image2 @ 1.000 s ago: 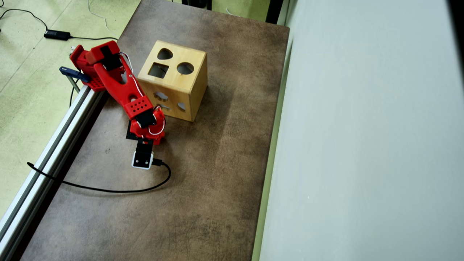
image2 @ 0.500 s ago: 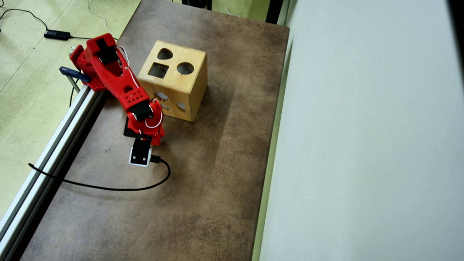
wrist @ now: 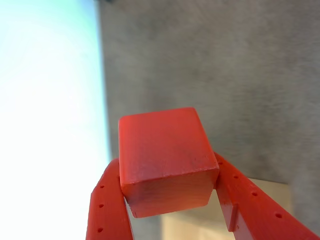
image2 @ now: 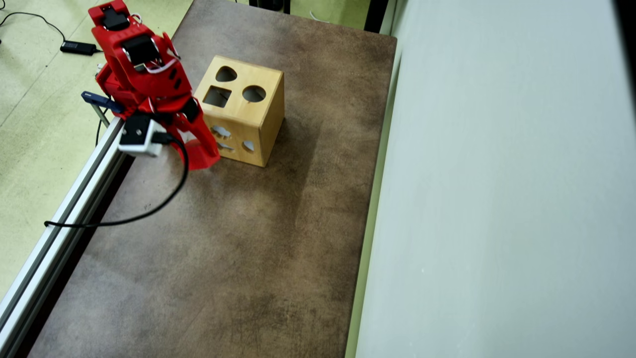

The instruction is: Pick and place the red cube on the square hole

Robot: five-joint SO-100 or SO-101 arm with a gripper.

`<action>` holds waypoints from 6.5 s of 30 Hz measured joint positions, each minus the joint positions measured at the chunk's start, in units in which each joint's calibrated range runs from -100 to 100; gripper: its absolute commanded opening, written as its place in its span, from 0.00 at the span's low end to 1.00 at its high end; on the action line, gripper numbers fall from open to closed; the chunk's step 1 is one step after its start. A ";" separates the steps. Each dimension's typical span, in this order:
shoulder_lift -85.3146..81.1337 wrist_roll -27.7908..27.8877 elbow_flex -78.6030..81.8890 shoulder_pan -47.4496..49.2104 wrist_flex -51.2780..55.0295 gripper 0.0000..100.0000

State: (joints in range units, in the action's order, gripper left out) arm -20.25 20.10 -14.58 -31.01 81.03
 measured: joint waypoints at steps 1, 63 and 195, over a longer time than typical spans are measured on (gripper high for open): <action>-2.37 -0.78 0.00 0.00 0.00 0.01; -22.37 -18.12 25.19 36.36 16.63 0.01; 2.63 -18.12 28.17 31.48 16.63 0.01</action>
State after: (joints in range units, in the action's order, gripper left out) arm -17.63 1.98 13.59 0.47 97.66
